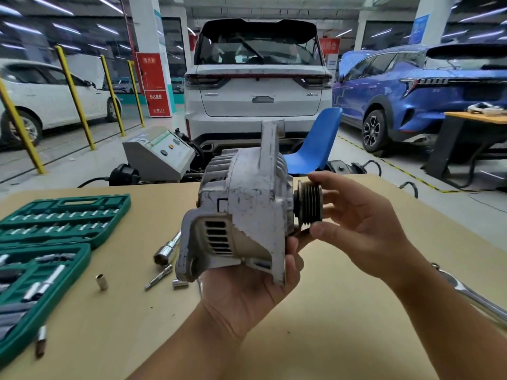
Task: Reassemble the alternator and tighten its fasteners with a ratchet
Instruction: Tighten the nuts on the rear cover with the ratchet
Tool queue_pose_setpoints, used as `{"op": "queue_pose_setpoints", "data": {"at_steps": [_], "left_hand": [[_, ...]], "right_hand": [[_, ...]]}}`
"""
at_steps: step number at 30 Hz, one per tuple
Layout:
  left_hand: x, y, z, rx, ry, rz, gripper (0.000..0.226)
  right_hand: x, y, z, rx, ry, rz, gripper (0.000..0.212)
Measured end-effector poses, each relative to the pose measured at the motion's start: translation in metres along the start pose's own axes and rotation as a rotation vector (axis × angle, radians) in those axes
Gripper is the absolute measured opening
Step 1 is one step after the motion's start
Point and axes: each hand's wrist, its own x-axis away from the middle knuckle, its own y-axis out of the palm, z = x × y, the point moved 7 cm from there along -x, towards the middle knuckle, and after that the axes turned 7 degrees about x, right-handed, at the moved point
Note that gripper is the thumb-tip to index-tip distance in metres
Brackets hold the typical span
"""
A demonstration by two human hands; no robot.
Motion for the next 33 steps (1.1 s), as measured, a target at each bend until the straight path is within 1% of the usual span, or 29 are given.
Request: {"op": "queue_pose_setpoints", "data": {"at_steps": [1, 2, 4, 6, 7, 8, 9, 10, 11, 12, 13, 14, 15, 16, 18, 19, 20, 22, 24, 26, 27, 31, 33], "left_hand": [[0.002, 0.011, -0.002, 0.061, -0.060, -0.103, 0.073], [0.005, 0.015, -0.001, 0.132, -0.091, -0.131, 0.075], [0.005, 0.018, -0.001, 0.155, -0.092, -0.162, 0.077], [0.004, 0.014, 0.002, 0.135, -0.082, -0.149, 0.077], [0.005, 0.014, 0.003, 0.085, -0.061, -0.128, 0.076], [0.004, 0.012, 0.004, 0.044, -0.045, -0.109, 0.072], [0.004, 0.009, 0.005, 0.026, -0.032, -0.081, 0.065], [0.002, 0.003, 0.006, 0.036, -0.010, -0.058, 0.058], [0.002, 0.001, 0.005, 0.049, 0.004, -0.041, 0.056], [0.001, -0.002, 0.003, 0.062, 0.004, -0.031, 0.062], [0.001, -0.002, 0.003, 0.077, 0.011, -0.029, 0.067], [-0.001, -0.006, 0.005, 0.089, 0.036, -0.027, 0.068], [-0.001, -0.007, 0.007, 0.075, 0.073, -0.016, 0.068], [-0.002, -0.009, 0.012, 0.018, 0.121, 0.002, 0.070], [-0.002, -0.006, 0.016, -0.085, 0.156, 0.009, 0.071], [-0.003, -0.006, 0.018, -0.125, 0.167, 0.036, 0.069], [-0.005, -0.009, 0.021, -0.156, 0.197, 0.081, 0.065], [-0.006, -0.012, 0.026, -0.209, 0.248, 0.182, 0.058], [-0.009, -0.016, 0.030, -0.247, 0.251, 0.256, 0.057], [-0.007, -0.012, 0.037, -0.312, 0.282, 0.281, 0.056], [-0.006, -0.010, 0.040, -0.369, 0.291, 0.287, 0.054], [-0.002, 0.006, 0.045, -0.562, 0.314, 0.286, 0.045], [-0.001, 0.016, 0.048, -0.702, 0.338, 0.301, 0.040]], "right_hand": [[-0.001, -0.002, -0.002, 0.056, -0.031, -0.008, 0.064], [-0.001, -0.003, -0.002, 0.091, -0.046, -0.014, 0.065], [0.000, -0.004, 0.004, 0.085, -0.020, -0.031, 0.065], [0.002, -0.003, 0.013, 0.021, 0.071, -0.039, 0.062], [0.003, -0.002, 0.017, -0.011, 0.119, -0.037, 0.055], [0.003, -0.001, 0.020, -0.023, 0.164, -0.023, 0.043], [0.002, 0.001, 0.023, -0.010, 0.221, -0.002, 0.033], [0.002, 0.003, 0.028, 0.015, 0.285, 0.030, 0.033], [0.004, 0.003, 0.035, 0.036, 0.372, 0.074, 0.044], [0.008, 0.003, 0.046, 0.037, 0.501, 0.114, 0.052], [0.014, 0.004, 0.057, 0.026, 0.653, 0.138, 0.058], [0.019, 0.006, 0.065, 0.018, 0.778, 0.137, 0.061], [0.023, 0.008, 0.069, 0.008, 0.851, 0.135, 0.063], [0.023, 0.007, 0.069, -0.010, 0.864, 0.159, 0.063], [0.017, 0.001, 0.060, -0.083, 0.757, 0.250, 0.068], [0.015, 0.001, 0.056, -0.138, 0.700, 0.259, 0.072], [0.013, 0.006, 0.053, -0.192, 0.669, 0.227, 0.070], [0.013, 0.025, 0.047, -0.289, 0.647, 0.101, 0.062], [0.014, 0.037, 0.046, -0.359, 0.599, 0.049, 0.067], [0.012, 0.044, 0.042, -0.459, 0.546, 0.070, 0.079], [0.012, 0.046, 0.041, -0.508, 0.536, 0.085, 0.081], [0.015, 0.048, 0.049, -0.644, 0.567, 0.225, 0.077], [0.017, 0.045, 0.048, -0.652, 0.598, 0.244, 0.069]]}}
